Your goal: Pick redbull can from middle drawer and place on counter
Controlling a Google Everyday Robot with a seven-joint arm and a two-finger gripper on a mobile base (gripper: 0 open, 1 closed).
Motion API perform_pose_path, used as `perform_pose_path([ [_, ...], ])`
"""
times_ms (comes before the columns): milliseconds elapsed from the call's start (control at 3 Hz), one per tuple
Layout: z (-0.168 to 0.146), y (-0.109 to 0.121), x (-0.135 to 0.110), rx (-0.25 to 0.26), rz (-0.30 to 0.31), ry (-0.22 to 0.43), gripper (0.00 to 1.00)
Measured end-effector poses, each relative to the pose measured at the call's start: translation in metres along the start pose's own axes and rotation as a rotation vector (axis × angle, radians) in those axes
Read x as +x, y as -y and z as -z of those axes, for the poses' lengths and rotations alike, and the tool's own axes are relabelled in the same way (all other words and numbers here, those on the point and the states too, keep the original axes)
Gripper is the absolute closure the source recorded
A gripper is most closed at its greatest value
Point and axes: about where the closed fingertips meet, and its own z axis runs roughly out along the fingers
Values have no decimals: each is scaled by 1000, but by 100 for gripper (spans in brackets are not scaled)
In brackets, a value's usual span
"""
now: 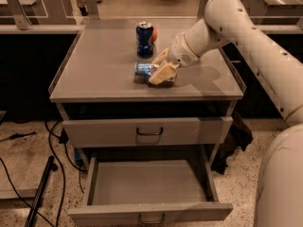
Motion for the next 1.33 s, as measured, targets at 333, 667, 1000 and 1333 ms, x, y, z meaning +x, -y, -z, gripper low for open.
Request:
perform_pose_path([
  [333,-12,2,11,-21,-36,1,100],
  [667,-9,3,8,-22,-36,1,81],
  [1000,-9,3,8,-22,-36,1,58],
  [1333,-7,3,8,-15,-62,3,35],
])
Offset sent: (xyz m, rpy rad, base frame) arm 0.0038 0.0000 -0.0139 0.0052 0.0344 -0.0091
